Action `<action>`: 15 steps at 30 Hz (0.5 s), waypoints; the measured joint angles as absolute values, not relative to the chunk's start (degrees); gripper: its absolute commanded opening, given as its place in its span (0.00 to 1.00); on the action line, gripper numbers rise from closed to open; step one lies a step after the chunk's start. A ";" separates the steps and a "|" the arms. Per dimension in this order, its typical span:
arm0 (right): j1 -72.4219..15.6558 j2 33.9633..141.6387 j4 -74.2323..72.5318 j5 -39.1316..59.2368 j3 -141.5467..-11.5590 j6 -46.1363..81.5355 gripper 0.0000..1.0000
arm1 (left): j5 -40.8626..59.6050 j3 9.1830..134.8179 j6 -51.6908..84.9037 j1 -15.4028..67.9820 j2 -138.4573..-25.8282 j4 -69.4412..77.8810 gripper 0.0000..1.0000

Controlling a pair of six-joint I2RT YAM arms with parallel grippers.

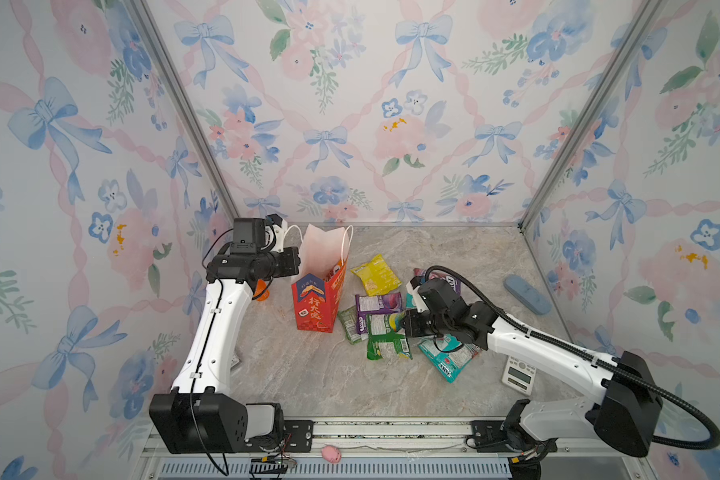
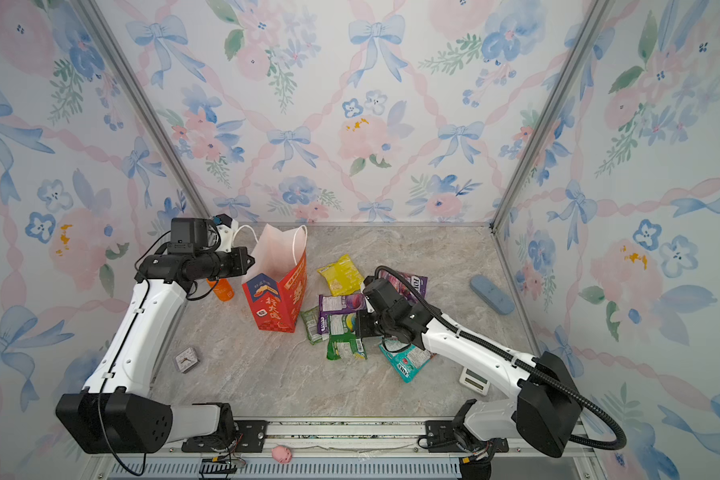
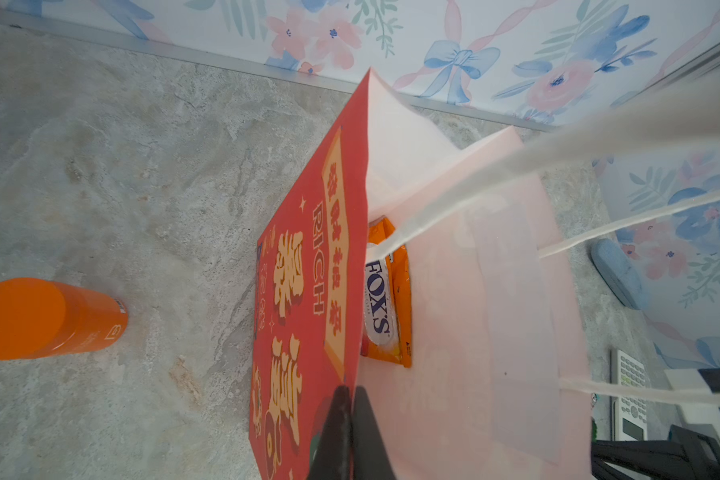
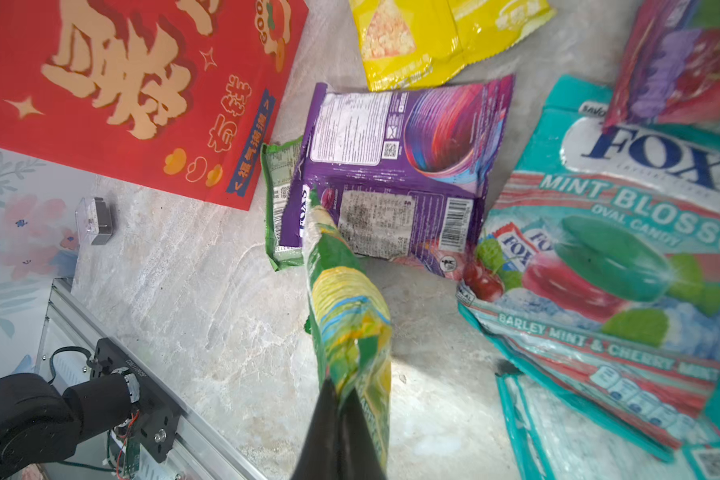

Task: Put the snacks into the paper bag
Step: 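Lift the green packet with the right gripper and carry it toward the bag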

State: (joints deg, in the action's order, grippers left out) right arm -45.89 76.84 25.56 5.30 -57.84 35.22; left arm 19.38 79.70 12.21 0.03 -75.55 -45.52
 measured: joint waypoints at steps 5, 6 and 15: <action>-45.01 76.86 27.49 5.08 -61.54 32.71 0.00 | 19.35 79.70 12.21 0.03 -75.55 -45.41 0.00; -44.93 76.86 27.64 4.95 -62.13 32.38 0.00 | 19.35 79.70 12.21 0.03 -75.53 -45.36 0.00; -44.31 76.86 28.51 3.29 -65.65 30.81 0.00 | 19.35 79.70 12.21 0.03 -75.53 -45.32 0.00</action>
State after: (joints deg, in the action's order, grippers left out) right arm -44.31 76.86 28.51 3.29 -65.65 30.81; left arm 19.35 79.70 12.21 0.03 -75.53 -45.32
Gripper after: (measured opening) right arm 0.047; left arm 0.048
